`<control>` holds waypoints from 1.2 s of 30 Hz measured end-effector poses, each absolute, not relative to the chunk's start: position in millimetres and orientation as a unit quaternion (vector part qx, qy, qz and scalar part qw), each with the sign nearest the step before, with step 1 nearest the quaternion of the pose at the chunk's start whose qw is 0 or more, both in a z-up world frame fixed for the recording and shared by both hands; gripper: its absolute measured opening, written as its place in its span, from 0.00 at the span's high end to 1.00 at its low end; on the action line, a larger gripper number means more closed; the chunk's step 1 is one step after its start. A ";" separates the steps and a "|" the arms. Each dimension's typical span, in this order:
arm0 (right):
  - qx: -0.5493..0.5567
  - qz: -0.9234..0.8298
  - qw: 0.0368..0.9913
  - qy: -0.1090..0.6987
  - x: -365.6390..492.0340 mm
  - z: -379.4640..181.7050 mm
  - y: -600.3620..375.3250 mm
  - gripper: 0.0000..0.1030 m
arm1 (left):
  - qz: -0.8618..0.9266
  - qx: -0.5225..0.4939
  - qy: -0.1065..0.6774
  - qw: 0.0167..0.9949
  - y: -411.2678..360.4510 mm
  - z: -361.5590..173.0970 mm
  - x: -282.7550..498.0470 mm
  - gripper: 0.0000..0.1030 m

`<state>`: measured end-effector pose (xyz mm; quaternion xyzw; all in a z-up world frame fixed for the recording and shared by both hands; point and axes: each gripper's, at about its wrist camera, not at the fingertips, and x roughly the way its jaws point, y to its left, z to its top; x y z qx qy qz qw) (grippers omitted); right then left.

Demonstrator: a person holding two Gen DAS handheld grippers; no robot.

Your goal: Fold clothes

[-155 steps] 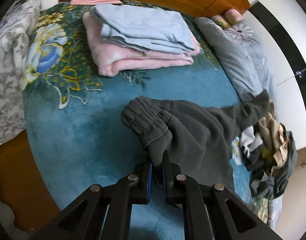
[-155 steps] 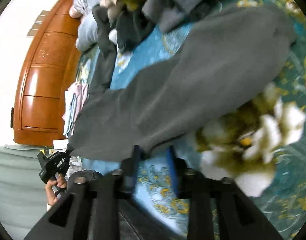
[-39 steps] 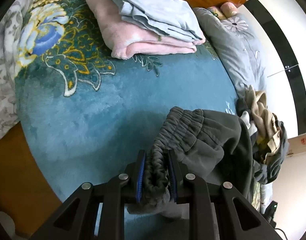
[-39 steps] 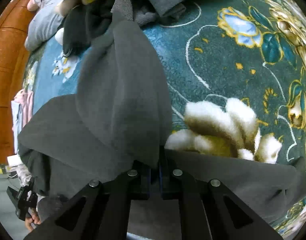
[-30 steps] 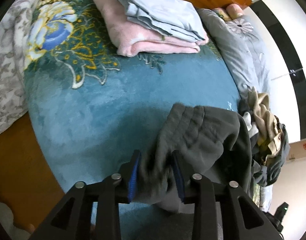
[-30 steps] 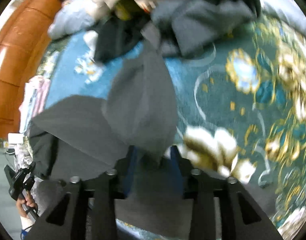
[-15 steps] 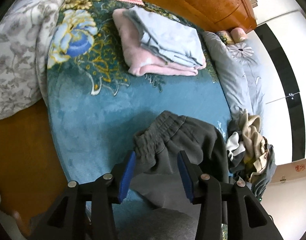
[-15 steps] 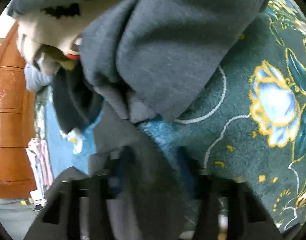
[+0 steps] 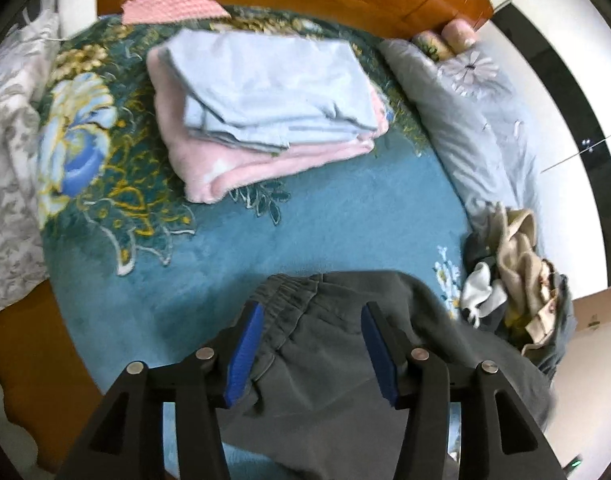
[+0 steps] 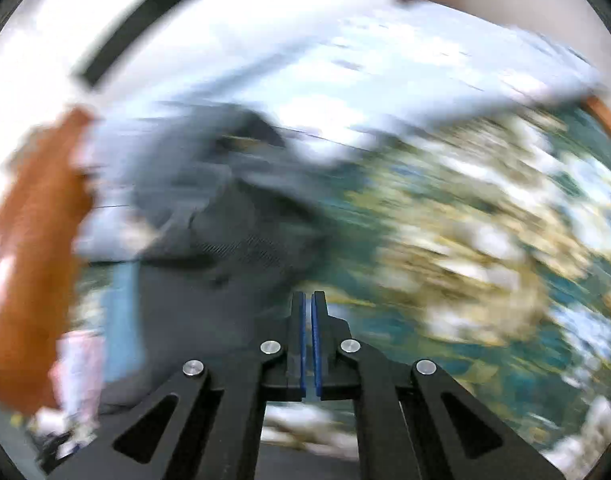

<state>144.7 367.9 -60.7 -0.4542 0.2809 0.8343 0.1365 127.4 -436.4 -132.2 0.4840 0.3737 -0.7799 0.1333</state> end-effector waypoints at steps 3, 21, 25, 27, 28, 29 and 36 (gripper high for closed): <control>-0.501 0.768 0.222 0.331 178.2 -115.4 407.6 0.99 | -0.765 0.503 0.374 0.151 -443.8 -149.1 111.7 0.46; -0.567 0.796 -0.164 0.133 -39.9 -112.9 102.4 0.54 | -0.684 0.523 0.492 0.129 -470.0 -229.1 84.2 0.42; -0.584 0.789 -0.191 -0.006 -90.7 -141.6 21.8 0.53 | -0.696 0.503 0.499 0.119 -466.4 -220.6 91.7 0.55; -0.593 0.779 -0.198 -0.045 -107.0 -160.9 -1.0 0.53 | -0.705 0.501 0.488 0.117 -462.6 -214.7 97.1 0.62; -0.602 0.770 -0.202 -0.059 -110.1 -168.4 -8.4 0.53 | -0.710 0.500 0.483 0.115 -460.7 -211.5 99.6 0.65; -0.615 0.760 -0.201 -0.064 -109.8 -174.4 -11.4 0.53 | -0.715 0.495 0.481 0.108 -459.6 -207.8 102.6 0.66; -0.637 0.729 -0.246 -0.051 -52.3 -174.0 -0.8 0.93 | -0.753 0.455 0.474 0.037 -437.4 -174.9 122.1 0.69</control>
